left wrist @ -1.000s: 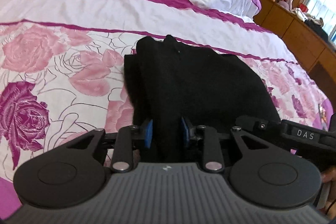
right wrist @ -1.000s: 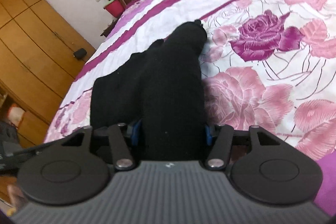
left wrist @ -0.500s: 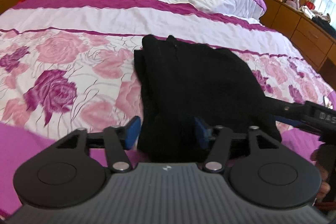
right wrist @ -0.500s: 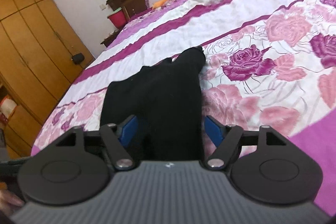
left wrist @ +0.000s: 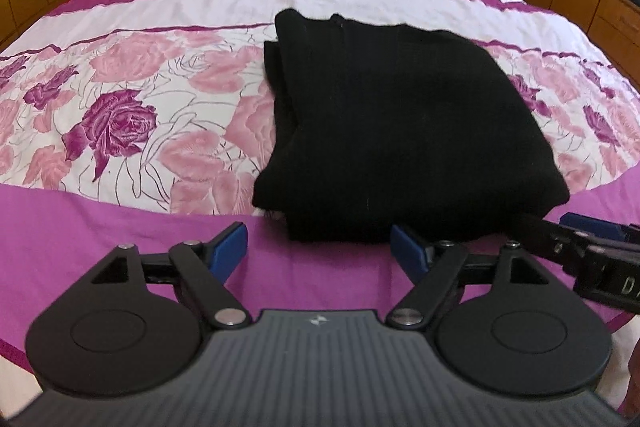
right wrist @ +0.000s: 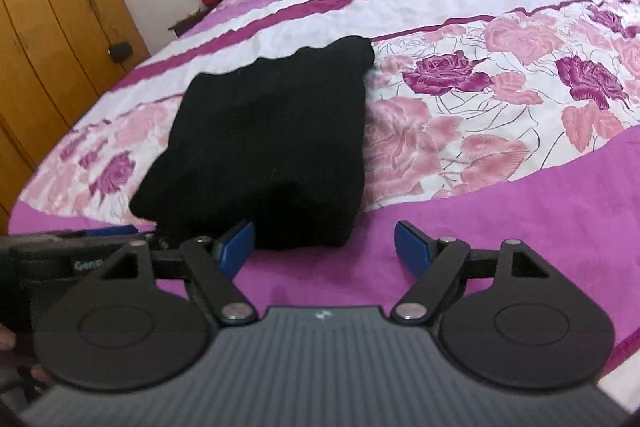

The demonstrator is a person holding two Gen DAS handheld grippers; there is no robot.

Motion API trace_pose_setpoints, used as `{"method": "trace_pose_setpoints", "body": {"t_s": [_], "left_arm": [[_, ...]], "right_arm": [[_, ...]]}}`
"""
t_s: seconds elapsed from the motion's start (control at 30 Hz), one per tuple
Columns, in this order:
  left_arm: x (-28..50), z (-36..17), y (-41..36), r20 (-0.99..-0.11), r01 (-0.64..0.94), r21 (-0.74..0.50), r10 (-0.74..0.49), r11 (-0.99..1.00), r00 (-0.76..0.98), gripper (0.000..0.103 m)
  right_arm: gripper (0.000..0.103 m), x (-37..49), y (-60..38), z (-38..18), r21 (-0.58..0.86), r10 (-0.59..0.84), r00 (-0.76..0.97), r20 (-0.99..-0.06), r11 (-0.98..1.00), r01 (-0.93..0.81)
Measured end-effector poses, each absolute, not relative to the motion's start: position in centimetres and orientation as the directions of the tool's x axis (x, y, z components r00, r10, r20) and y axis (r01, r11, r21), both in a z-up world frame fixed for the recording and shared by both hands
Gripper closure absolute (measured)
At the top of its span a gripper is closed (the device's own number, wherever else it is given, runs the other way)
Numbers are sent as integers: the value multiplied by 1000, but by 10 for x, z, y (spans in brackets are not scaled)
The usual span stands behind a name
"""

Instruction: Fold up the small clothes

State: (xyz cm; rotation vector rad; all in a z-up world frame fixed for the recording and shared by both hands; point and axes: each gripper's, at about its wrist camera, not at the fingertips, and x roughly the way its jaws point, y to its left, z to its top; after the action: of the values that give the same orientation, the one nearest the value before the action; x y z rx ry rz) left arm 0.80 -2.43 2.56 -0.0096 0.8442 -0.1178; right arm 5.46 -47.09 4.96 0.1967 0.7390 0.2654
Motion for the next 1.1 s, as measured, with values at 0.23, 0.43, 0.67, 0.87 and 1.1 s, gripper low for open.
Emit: {"method": "trace_pose_setpoints", "body": {"t_s": [0.23,0.43,0.67,0.87,1.1], "left_arm": [[9,24,-25,-750,87,-41,-88,995,656,20],[9,23,-28,-750,91,-19,-74,996,658,20],[6,24,-30,-733,112,-14,-86,994,674,20],[5,24,-32,-732,123,-13,-93,992,675,20],[4,24,-33,-732,123,-12,-92,992,675,20]], "right_arm": [[24,54,-464,44,255,300,701,-647,951,-172],[24,54,-461,41,262,303,689,-659,950,-168],[24,55,-462,41,268,305,686,-660,949,-164],[24,54,-461,41,273,312,683,-660,947,-168],[24,54,-461,40,280,315,680,-662,946,-165]]}}
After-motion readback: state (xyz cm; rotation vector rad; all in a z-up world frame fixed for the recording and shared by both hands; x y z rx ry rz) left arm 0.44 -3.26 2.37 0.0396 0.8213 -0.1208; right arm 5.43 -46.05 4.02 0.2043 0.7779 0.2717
